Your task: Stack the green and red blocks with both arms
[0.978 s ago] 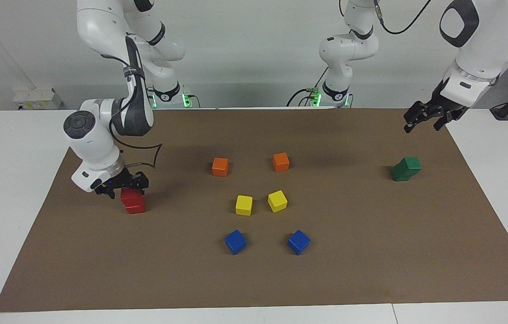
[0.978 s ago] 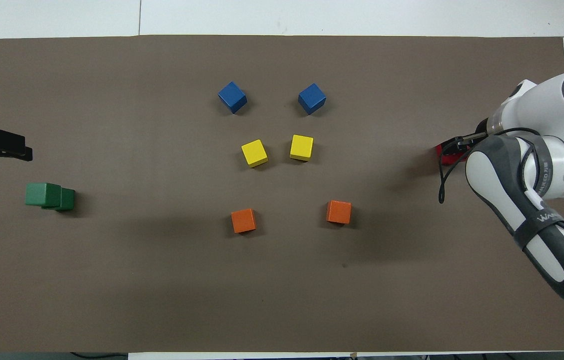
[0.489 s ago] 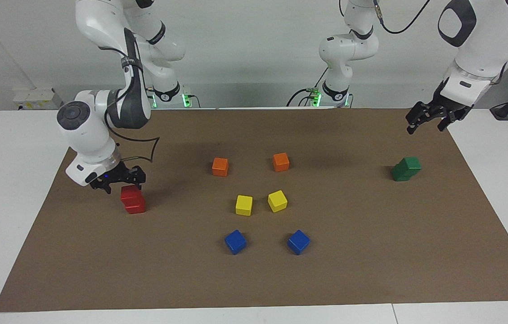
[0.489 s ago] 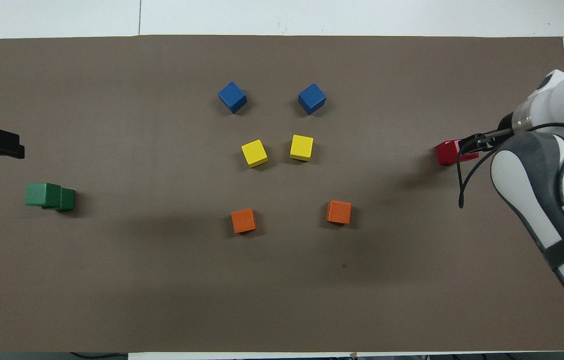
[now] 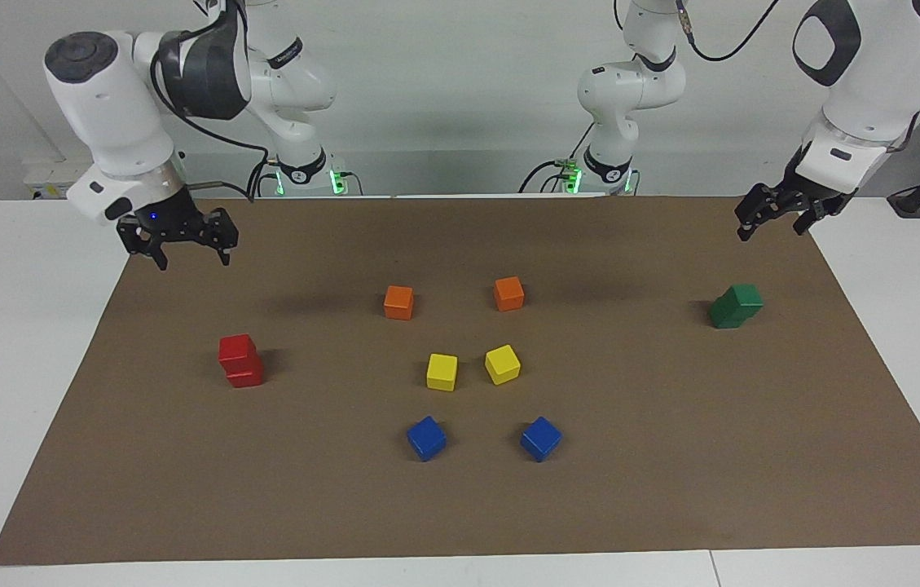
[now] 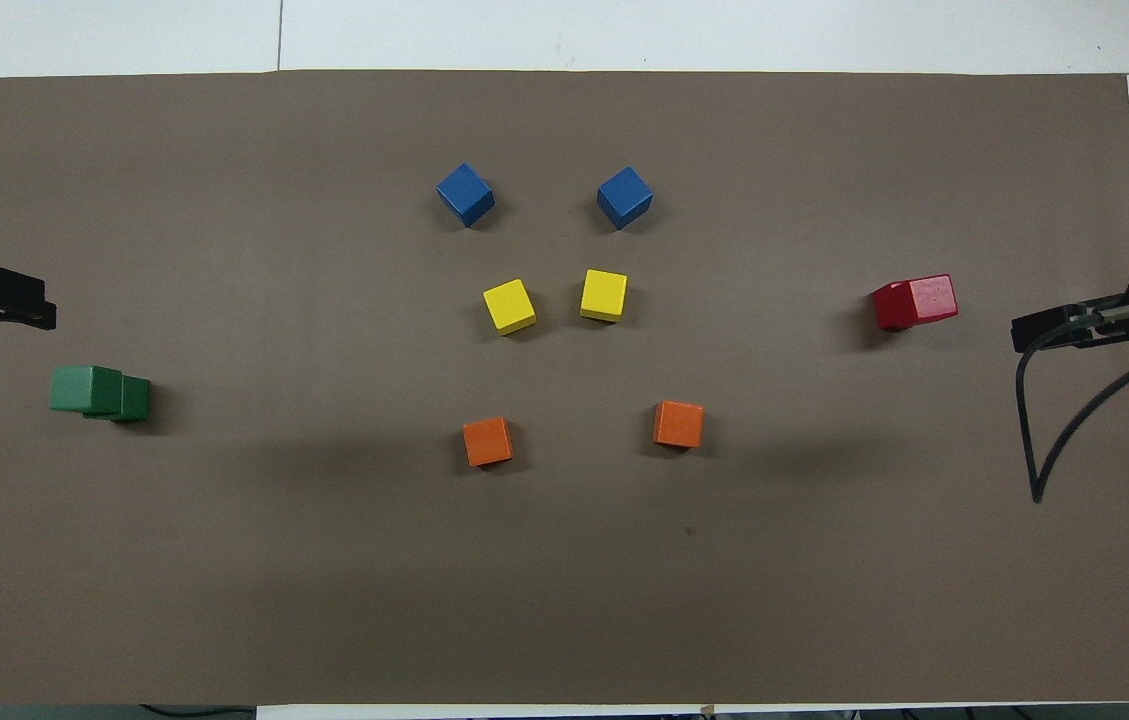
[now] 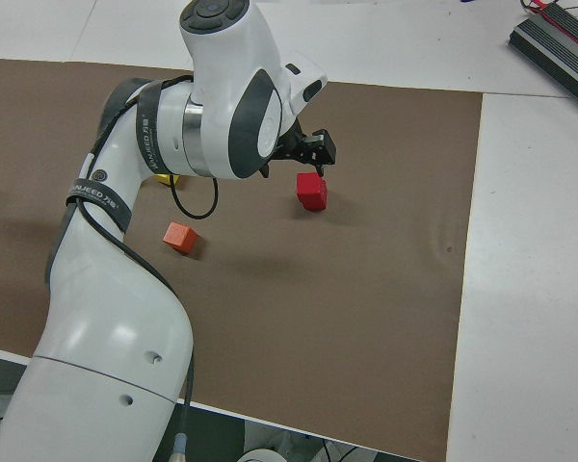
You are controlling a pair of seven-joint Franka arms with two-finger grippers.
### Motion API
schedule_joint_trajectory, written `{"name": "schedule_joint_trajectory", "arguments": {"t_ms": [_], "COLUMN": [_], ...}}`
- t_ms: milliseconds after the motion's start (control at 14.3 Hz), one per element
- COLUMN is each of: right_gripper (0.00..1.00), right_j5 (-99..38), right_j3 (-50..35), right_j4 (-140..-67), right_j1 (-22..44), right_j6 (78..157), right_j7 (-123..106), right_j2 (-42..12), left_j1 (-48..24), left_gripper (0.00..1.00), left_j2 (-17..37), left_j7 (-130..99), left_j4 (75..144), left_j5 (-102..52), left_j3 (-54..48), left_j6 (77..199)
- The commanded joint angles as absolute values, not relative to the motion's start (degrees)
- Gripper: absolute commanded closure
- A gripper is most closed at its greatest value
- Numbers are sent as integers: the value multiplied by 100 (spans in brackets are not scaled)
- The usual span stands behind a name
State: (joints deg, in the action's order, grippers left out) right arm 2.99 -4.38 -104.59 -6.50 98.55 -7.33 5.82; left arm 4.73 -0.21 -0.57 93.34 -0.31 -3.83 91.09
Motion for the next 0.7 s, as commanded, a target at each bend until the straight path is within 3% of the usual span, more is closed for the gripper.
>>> {"name": "schedule_joint_trajectory", "arguments": {"t_ms": [0, 629], "right_gripper": [0, 0], "right_j5": [132, 141], "right_j3": [-457, -457], "right_j4": [-9898, -9642], "right_j1": [-773, -791], "right_j6": [9431, 9097], "right_j7": [-870, -853], "right_j2": [335, 237], "left_j1": [466, 466], "left_gripper": [0, 0], "left_j2": [-44, -26], "left_j7": [-88, -88], "left_j4": [9255, 9211], "left_j5": [-149, -158], "left_j3": [-334, -343], "left_j6": [8895, 8956]}}
